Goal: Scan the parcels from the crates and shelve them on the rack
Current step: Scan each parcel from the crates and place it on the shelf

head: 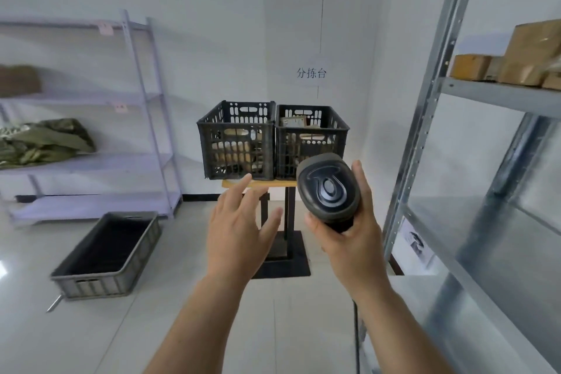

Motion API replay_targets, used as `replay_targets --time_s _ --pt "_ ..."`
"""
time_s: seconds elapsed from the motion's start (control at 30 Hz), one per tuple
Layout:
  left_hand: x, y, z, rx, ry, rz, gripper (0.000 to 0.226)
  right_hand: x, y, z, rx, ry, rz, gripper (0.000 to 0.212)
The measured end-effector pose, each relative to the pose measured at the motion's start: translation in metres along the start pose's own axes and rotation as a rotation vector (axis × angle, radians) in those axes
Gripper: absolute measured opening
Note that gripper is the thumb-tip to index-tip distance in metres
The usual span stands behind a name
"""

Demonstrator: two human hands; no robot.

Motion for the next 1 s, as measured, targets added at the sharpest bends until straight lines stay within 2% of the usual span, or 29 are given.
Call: replay_targets --time_s 0.43,0.73,1.0 --pt "-0.024 -0.166 0.152 0.005 -0.082 -0.011 0.042 -0.174 0.028 0.132 -0.053 0.020 0.047 0.097" --pt "-0.073 -0.252 0.219 0.032 -0.154 -0.023 0.043 -0.254 0.085 0.206 -0.114 0.011 0.021 0.099" --pt "-0.123 -0.311 0.337 0.033 -0.241 0.103 0.056 -0.309 0.142 0.320 -0.137 0.035 0.067 0.102"
Point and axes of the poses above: each hand's wrist, its own z-axis towards the middle knuckle, its own x-axis out of the back of the hand, y = z × x, the point moved 3 cm from there along z, towards the middle knuckle, and after that the axes turned 8 degrees about -z, right-handed, at the moved point
